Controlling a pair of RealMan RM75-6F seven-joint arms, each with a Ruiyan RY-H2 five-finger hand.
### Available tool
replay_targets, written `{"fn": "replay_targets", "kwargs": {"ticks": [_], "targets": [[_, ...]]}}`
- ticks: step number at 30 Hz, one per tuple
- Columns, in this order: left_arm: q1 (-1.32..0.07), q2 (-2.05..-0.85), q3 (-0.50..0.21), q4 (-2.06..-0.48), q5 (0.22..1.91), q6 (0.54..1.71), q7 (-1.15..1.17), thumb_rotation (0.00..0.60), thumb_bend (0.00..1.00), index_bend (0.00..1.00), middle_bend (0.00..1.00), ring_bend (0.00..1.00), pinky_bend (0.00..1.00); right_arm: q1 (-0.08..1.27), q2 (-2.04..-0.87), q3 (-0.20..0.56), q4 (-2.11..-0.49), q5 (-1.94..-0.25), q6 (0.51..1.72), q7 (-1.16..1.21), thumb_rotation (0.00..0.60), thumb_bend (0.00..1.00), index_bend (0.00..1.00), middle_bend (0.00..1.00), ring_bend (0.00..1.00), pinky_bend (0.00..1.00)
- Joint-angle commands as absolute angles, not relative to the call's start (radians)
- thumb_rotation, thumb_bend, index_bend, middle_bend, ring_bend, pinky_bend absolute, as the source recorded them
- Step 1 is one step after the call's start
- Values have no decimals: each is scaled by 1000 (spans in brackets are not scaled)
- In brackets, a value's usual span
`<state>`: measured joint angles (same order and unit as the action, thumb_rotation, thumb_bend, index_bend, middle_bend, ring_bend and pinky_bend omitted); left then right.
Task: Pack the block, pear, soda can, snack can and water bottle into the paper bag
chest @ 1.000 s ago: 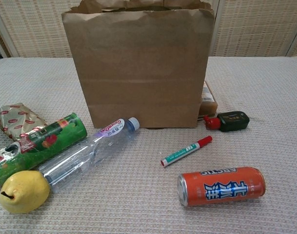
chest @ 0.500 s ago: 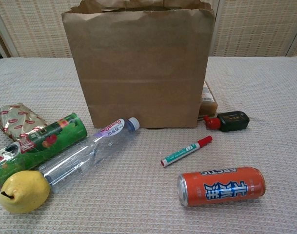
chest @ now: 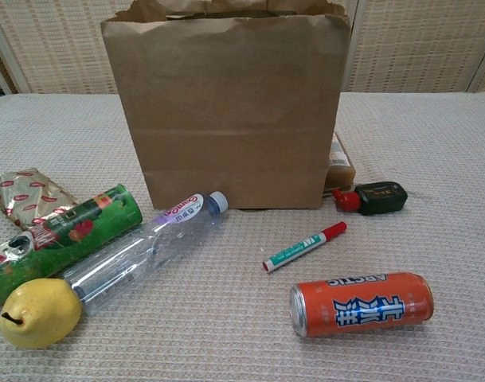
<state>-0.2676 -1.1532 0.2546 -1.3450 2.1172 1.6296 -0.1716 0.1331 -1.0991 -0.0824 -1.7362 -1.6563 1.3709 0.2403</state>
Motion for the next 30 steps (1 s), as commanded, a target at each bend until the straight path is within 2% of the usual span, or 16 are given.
{"fn": "replay_targets", "kwargs": {"ticks": [1,11,20,30], "targets": [[-259,-1208,281,-1284,2174,1651,-159,600,350,23,0,59,257,134,-1100,-83,-1739,-1656,1369,238,600,32,0,0,0,0],[-293,-1261,284,-1339,2132,1529,-159,600,353,28,0,58,258,134,-1098,-86,-1743,-1657,1366,238,600,31,0,0,0,0],[-324,-1317,253,-1416,2061,1420,-122,600,351,11,0,36,234,138,-1094,-88,-1743,-1658,1360,249,600,31,0,0,0,0],[-341,-1397,217,-1404,1998,1347,-60,600,347,0,0,14,213,140,-1092,-88,-1743,-1661,1362,264,600,31,0,0,0,0]]}}
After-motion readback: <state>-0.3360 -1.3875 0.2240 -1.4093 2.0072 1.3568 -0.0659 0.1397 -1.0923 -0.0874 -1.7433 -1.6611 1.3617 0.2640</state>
